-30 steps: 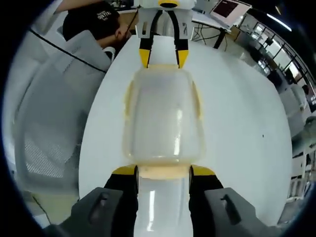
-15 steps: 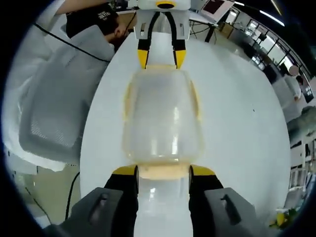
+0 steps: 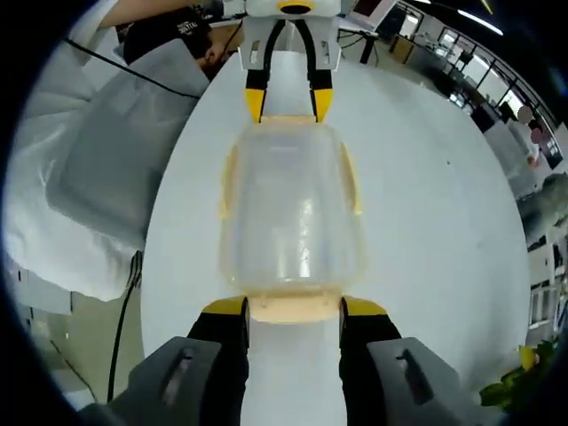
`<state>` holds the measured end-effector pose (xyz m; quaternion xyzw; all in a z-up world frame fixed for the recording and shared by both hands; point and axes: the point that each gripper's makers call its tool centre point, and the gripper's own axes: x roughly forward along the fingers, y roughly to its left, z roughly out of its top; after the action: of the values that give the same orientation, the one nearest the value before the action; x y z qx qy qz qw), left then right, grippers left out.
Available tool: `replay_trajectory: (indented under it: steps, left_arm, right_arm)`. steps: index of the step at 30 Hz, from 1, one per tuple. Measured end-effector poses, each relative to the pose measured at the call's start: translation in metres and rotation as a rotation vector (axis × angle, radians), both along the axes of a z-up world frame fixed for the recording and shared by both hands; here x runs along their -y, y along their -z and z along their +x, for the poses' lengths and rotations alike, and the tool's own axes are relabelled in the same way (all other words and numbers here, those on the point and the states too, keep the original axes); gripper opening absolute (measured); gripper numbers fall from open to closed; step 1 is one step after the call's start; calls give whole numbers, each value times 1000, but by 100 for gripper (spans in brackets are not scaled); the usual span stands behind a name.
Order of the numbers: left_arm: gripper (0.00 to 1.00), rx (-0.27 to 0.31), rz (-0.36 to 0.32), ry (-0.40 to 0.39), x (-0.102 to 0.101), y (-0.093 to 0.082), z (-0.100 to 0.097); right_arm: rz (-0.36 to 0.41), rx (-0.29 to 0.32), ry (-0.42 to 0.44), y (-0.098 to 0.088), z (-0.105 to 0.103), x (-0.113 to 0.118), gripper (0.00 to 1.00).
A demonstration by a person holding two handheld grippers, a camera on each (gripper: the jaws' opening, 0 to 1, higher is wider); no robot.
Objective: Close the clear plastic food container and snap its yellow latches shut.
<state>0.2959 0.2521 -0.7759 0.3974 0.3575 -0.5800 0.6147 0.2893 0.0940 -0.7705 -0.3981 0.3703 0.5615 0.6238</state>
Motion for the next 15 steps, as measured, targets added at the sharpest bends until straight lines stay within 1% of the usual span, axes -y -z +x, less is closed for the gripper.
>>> replay_trajectory:
  steps: [6, 10, 15]
  left_arm:
    - [33, -16, 15, 3, 14, 5, 0]
    - [33, -34, 29, 0, 13, 7, -3]
    - [33, -37, 42, -7, 10, 8, -3]
  right_arm:
    - [7, -16, 6, 6, 0, 14, 36]
    - [10, -31, 0, 10, -2, 14, 36]
    - [1, -40, -5, 15, -2, 11, 36]
